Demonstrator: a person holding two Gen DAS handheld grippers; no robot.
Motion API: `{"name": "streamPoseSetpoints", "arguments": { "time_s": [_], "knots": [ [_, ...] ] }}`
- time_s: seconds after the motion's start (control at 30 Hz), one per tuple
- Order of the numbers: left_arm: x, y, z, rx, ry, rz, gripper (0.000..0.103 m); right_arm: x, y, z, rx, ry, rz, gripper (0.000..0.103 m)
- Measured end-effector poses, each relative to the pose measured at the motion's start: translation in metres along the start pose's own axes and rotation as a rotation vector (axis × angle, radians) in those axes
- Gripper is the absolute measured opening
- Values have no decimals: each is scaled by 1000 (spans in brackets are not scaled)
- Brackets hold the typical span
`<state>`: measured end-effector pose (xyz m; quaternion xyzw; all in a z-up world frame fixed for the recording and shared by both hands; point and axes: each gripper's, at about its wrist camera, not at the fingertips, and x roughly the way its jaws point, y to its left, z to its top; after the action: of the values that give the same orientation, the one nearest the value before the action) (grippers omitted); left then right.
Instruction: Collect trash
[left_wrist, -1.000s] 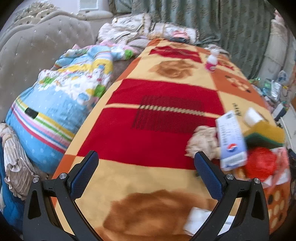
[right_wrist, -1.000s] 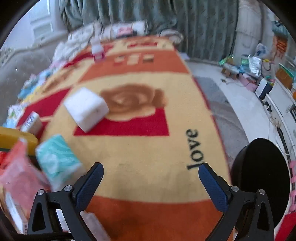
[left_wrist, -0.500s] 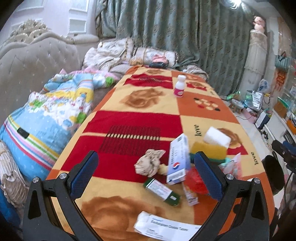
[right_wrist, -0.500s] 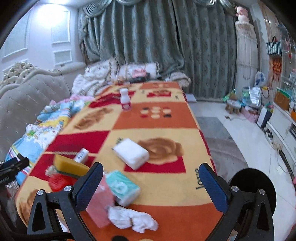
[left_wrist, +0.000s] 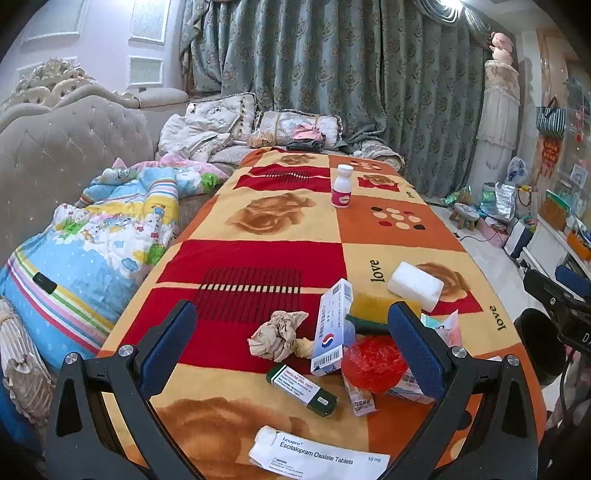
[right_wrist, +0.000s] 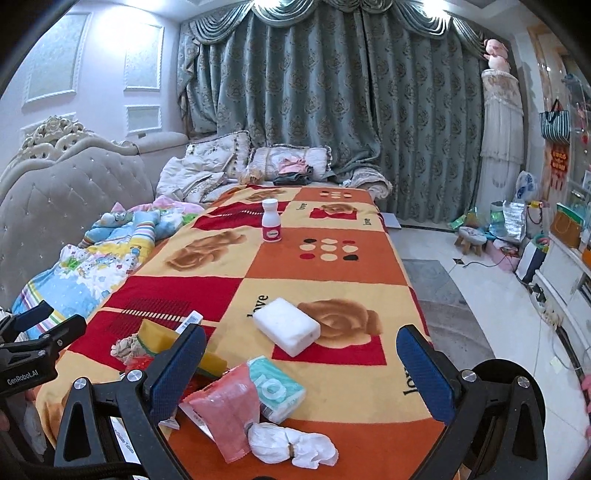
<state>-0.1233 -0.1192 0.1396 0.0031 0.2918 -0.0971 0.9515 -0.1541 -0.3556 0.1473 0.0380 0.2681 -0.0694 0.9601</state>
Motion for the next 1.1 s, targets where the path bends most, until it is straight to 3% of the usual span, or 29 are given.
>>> {"name": "streamPoseSetpoints", "arguments": {
  "time_s": [1.1],
  "knots": [
    [1,-12,-1,-11,2,-4,103,-2,7,5,-4,-2,17,103]
  ]
}}
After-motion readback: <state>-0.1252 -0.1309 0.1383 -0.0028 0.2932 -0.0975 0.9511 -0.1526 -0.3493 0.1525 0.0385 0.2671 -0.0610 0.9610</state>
